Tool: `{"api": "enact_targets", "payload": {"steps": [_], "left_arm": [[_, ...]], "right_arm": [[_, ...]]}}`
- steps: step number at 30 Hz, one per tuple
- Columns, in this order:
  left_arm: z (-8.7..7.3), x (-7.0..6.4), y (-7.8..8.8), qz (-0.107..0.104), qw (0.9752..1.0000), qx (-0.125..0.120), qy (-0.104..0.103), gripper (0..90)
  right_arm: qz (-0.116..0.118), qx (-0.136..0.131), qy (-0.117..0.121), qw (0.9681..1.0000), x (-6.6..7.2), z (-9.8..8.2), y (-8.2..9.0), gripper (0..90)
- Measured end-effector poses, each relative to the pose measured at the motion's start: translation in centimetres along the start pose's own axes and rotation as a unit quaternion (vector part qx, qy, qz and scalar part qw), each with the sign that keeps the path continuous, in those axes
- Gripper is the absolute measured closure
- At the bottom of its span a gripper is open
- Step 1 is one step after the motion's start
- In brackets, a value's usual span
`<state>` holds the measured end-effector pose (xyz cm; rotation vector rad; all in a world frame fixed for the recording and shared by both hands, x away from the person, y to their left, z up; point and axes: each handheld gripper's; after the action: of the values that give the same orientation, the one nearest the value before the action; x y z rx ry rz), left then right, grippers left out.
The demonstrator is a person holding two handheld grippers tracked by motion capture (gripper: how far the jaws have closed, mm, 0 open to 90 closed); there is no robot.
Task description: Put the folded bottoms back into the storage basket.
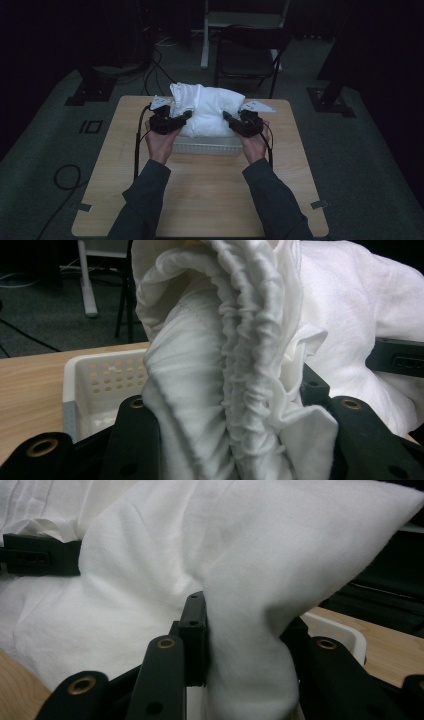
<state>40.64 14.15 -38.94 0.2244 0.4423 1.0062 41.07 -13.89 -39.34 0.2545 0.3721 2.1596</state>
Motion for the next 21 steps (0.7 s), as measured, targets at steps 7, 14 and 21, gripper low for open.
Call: {"api": "enact_targets", "payload": {"steps": [7,14,21], "left_arm": [[0.2,0.4,-0.6,0.006,1.0000,0.004,0.006,52.8],[0.5,0.7,-1.3,0.017,0.9998,0.010,0.011,52.8],[0.7,1.0,-1.9,0.024,0.9995,0.013,0.017,52.9]], "right_arm": [[-0.006,0.003,0.001,1.0000,-0.2,0.3,-0.8,66.7],[-0.009,0.009,-0.011,0.9999,-0.5,0.3,-1.7,66.8],[-0.013,0.012,-0.023,0.9996,-0.6,0.1,-2.4,66.9]]}}
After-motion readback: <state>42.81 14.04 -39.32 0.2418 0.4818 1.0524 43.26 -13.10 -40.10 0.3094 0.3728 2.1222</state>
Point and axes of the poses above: each handheld gripper's, and its own axes: y roughly backward along the jaws, z roughly out of its top, x roughly to its left, and after that the axes turned 2 degrees about y, right-handed
